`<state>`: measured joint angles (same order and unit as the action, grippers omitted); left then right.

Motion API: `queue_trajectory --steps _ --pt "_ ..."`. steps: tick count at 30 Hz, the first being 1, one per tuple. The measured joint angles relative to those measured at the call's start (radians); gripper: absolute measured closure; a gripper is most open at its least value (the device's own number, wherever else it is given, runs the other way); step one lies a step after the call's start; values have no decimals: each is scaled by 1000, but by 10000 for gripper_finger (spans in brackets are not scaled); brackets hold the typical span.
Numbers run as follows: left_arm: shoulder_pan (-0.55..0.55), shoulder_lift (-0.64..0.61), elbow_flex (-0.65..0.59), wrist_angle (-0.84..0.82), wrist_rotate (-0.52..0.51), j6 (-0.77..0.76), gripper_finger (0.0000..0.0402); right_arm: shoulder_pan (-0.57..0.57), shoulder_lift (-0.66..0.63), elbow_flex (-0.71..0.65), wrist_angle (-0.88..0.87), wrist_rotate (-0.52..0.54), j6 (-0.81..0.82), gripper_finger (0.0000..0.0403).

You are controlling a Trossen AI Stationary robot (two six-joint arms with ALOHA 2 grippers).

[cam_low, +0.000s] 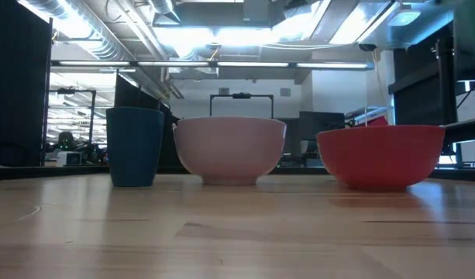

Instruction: Nest bowls inside each other

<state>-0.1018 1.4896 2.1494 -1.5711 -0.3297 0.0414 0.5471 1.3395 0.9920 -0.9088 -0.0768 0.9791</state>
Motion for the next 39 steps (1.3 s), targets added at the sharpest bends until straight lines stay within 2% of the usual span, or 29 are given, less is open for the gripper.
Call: queue_trajectory --steps 9,16,24,39 --pt "0 -10 0 0 0 12 270 -372 86 270 -135 17 -377 403" --pt "0 -52 0 0 -1 19 270 -569 241 473 -168 17 -603 403" --pt "0 -107 0 0 -26 -15 270 -696 441 682 -173 5 -763 403" --pt "0 -131 0 0 -27 -45 270 -846 783 998 -267 -60 -825 403"
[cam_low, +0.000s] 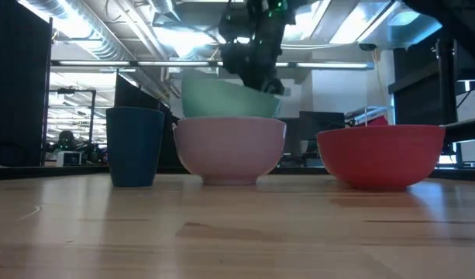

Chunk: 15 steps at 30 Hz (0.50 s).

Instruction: Nest bowls inside each other

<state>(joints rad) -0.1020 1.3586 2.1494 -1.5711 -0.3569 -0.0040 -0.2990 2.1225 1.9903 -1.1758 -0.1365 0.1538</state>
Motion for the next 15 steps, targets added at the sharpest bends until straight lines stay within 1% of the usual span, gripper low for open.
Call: queue_trajectory --steps 4,10,15 --pt "0 0 0 0 0 0 270 -5 38 0 -43 -13 2 403" --pt "0 0 0 0 0 0 270 -1 61 1 -30 -41 -1 400" --pt "0 0 0 0 0 0 270 -3 62 1 -25 -46 -2 381"
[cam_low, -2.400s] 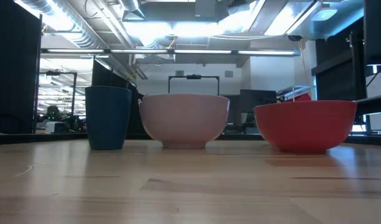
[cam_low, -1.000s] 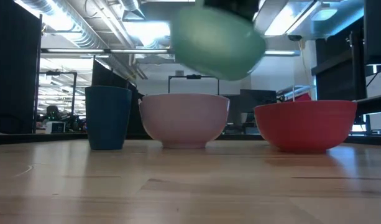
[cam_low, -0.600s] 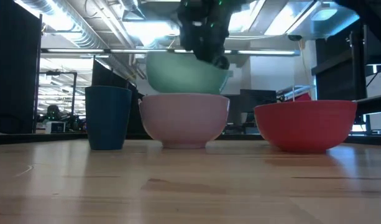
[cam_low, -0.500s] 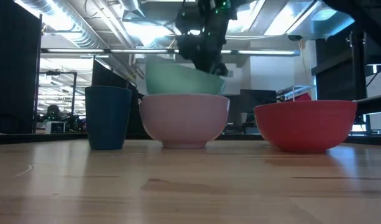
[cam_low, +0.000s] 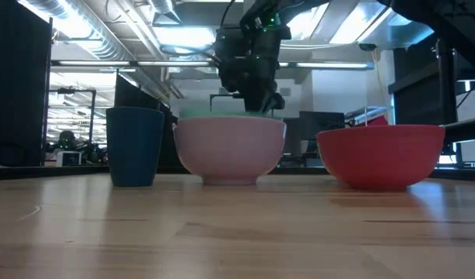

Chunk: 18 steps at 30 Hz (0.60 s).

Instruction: Nest bowls inside each other

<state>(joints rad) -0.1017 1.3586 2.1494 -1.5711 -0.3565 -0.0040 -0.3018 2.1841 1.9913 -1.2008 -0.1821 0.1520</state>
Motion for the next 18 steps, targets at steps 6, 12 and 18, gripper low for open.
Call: queue_trajectory --steps 6,12,18 --pt "0 0 0 0 0 1 270 0 0 14 20 16 -6 308" --pt "0 0 0 0 0 3 270 1 0 28 41 34 -11 235" --pt "0 0 0 0 0 3 270 -2 0 62 65 94 -26 179"
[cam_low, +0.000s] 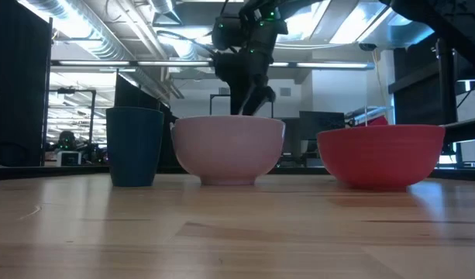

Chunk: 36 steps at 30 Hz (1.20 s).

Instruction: Nest bowls inside each other

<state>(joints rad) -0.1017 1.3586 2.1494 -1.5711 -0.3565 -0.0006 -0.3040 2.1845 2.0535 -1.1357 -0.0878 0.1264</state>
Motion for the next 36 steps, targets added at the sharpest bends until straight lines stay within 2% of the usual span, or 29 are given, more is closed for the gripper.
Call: queue_trajectory --steps 5,8,10,12,26,30,36 --pt "0 0 -1 1 0 4 270 -11 0 31 12 97 -16 171" --pt "0 -3 -66 1 0 8 270 -12 -3 81 12 89 -61 171" --pt "-9 -9 -162 1 29 24 270 -4 -22 117 8 54 -79 171" --pt "-43 -11 -283 0 108 23 270 16 -62 136 17 31 -87 171" --pt "-466 3 -975 416 434 -344 270 135 -385 146 -32 26 -202 171" --pt "-540 41 -1021 440 439 -408 270 133 -443 146 -43 26 -203 171" --pt "-594 77 -1073 453 443 -433 270 134 -487 146 -44 35 -203 171"
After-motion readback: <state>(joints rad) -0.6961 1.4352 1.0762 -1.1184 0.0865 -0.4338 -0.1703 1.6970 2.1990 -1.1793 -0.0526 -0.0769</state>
